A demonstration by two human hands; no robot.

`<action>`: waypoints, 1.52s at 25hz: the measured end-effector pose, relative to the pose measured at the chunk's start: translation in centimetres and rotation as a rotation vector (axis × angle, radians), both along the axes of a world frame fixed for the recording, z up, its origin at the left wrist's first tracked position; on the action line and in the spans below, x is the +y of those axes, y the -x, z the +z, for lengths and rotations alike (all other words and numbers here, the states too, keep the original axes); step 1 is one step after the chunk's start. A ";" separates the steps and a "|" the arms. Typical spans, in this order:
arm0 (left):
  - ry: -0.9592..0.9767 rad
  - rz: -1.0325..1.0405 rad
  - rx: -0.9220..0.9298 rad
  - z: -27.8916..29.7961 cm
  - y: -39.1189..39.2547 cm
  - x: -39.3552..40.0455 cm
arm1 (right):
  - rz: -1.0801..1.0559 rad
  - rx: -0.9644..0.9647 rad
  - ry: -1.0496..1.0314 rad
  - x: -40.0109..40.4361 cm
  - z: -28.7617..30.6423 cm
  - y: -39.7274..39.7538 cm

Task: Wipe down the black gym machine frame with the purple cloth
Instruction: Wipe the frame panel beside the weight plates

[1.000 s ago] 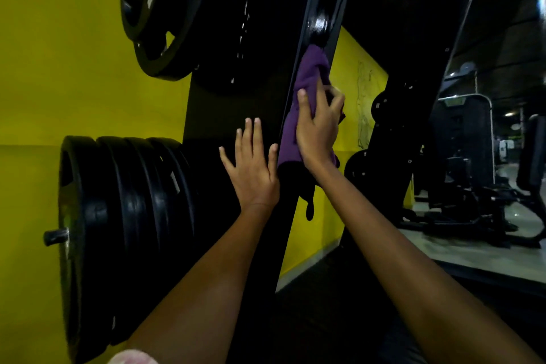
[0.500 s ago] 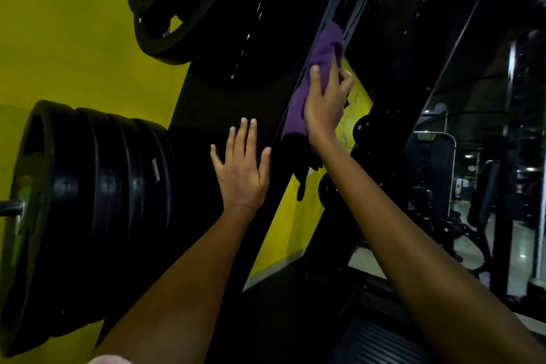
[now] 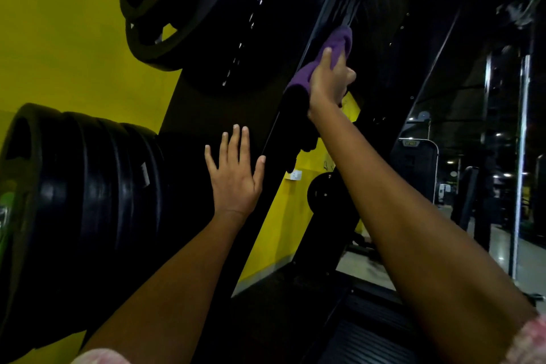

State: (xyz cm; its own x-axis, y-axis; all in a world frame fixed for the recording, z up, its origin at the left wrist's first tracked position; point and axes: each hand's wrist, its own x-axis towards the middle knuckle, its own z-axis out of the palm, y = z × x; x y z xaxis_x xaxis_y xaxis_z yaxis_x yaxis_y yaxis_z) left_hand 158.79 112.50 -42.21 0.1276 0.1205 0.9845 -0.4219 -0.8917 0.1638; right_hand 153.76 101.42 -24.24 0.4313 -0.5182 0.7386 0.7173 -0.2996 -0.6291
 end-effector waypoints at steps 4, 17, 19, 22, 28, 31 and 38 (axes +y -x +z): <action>-0.014 -0.068 -0.014 0.1 0.4 0.0 | -0.101 -0.204 0.237 0.1 -3.0 -0.3; -0.068 -0.012 -0.041 6.8 1.5 -3.6 | -0.068 -0.126 0.208 -2.5 1.9 -1.2; -0.072 -0.002 -0.029 6.9 1.6 -3.6 | -0.026 0.005 0.060 -2.8 4.6 -0.7; -0.083 0.016 -0.014 6.9 1.5 -3.6 | -0.050 0.004 0.050 -2.5 6.1 0.1; -0.087 0.046 -0.061 6.8 1.3 -3.6 | -0.237 -0.477 0.354 -1.7 1.4 -2.1; -0.092 0.009 -0.077 6.7 1.3 -3.6 | -0.141 -0.190 0.149 -2.6 5.3 -1.5; -0.089 -0.013 -0.109 6.6 1.3 -3.6 | -0.206 -0.341 0.251 -1.9 6.7 0.2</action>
State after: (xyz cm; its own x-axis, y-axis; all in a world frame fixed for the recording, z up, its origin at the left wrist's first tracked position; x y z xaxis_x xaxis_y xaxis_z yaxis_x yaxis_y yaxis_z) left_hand 157.53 108.94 -35.60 0.0199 0.0314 0.9993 -0.4445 -0.8950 0.0370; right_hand 153.51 99.57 -17.58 0.0494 -0.3553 0.9335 0.7799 -0.5702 -0.2583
